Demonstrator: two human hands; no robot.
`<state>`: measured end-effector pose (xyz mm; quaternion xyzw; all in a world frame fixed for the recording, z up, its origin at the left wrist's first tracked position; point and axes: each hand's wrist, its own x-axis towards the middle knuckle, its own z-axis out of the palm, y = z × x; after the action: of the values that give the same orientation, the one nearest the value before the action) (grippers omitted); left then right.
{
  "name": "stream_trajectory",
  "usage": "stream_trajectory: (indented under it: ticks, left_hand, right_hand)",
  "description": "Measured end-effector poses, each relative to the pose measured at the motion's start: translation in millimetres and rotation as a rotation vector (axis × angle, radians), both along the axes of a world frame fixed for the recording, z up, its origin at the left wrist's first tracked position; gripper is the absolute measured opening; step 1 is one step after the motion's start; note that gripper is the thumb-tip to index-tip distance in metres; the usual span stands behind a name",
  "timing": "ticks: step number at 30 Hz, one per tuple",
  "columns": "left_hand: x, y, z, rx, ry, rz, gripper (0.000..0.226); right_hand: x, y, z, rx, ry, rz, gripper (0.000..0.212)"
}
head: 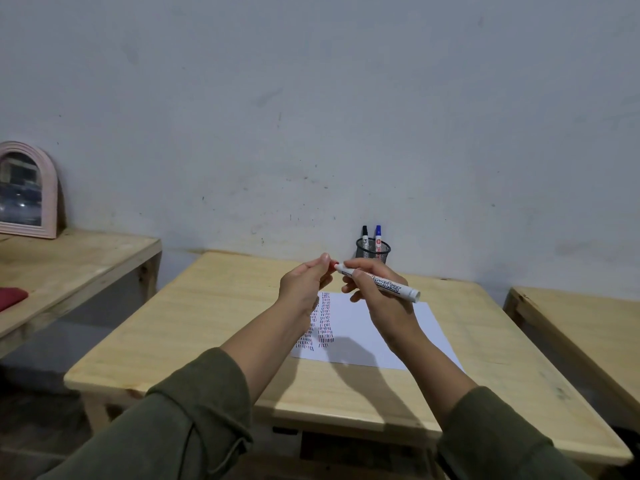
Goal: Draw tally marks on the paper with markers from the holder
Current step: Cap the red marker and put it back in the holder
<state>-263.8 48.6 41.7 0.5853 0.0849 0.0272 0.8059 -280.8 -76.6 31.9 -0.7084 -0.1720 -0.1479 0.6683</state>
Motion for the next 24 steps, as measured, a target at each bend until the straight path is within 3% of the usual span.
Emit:
stream_trajectory:
  ticks: [3,6,10,12,16,22,24]
  left_hand:
    - [-1,1,4,0.035,0.049,-0.02,0.021]
    - [-1,1,6,-0.026,0.083,-0.058,0.013]
    - [-2,-4,3,-0.166,0.021,-0.09,0.008]
    - [-3,-5,0,-0.166,-0.023,-0.097,0.006]
    - [0,-1,1,-0.069,-0.057,-0.066,0.006]
    - [18,11,19,-0.067,-0.091,-0.018,0.016]
    - [24,14,28,-0.046,-0.118,-0.053,0.017]
  right_hand:
    - [0,-1,0,-0.077,-0.047,0.01,0.019]
    - [0,3,0,-0.012,-0.035,0.013,0.022]
    - [-2,9,5,0.542,0.286,0.185,0.022]
    - [-2,6,4,0.712,0.393,0.256,0.02]
    - [-2,3,3,0.596,0.366,0.298,0.017]
    - [-1,-13,22,0.417,0.313,0.457,0.05]
    - [0,-19,32,0.294,0.315,0.479,0.05]
